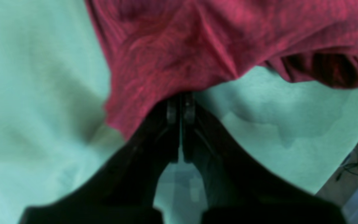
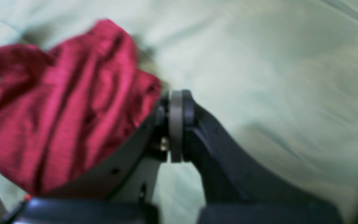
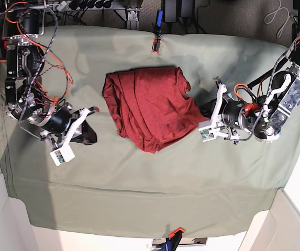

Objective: Fold the T-shirt properly
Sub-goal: 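Press and tuck the bundle's edges with both grippers to square it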

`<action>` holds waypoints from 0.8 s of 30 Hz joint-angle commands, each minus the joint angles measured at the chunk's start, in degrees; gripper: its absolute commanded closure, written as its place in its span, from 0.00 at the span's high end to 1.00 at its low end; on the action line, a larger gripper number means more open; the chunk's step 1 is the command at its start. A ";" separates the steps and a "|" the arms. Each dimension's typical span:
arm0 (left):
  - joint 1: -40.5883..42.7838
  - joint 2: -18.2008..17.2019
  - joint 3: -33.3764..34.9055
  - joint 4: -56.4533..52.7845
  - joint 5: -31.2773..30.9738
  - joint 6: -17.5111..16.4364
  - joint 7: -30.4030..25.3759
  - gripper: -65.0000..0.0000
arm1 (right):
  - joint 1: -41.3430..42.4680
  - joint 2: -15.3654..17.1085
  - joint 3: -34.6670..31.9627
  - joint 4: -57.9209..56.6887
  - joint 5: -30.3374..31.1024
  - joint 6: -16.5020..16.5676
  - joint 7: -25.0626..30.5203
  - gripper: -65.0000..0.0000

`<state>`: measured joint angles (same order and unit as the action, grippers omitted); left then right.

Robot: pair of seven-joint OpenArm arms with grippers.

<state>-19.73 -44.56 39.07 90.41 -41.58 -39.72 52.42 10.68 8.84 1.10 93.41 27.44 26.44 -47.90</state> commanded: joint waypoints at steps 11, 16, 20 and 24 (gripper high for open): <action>-1.18 -7.26 -0.52 0.70 0.61 -0.28 1.20 0.02 | 0.87 -3.17 0.15 0.98 0.35 2.14 0.92 0.00; -1.05 -9.94 -0.50 0.63 -10.58 -0.28 9.55 0.02 | 0.90 -3.91 -0.13 0.98 7.63 4.96 -0.94 0.00; -0.90 -8.87 -0.50 0.72 -16.00 -0.28 11.26 0.02 | 0.85 -6.71 -2.45 0.98 7.72 5.03 -1.44 0.00; -0.92 -6.69 -0.50 0.72 -15.80 -0.28 11.26 0.02 | 0.90 -9.03 -8.37 0.33 5.38 5.33 -1.38 0.00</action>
<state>-19.53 -50.11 39.22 90.45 -56.88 -39.72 63.99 10.37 -0.03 -7.55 93.06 32.18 31.00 -50.41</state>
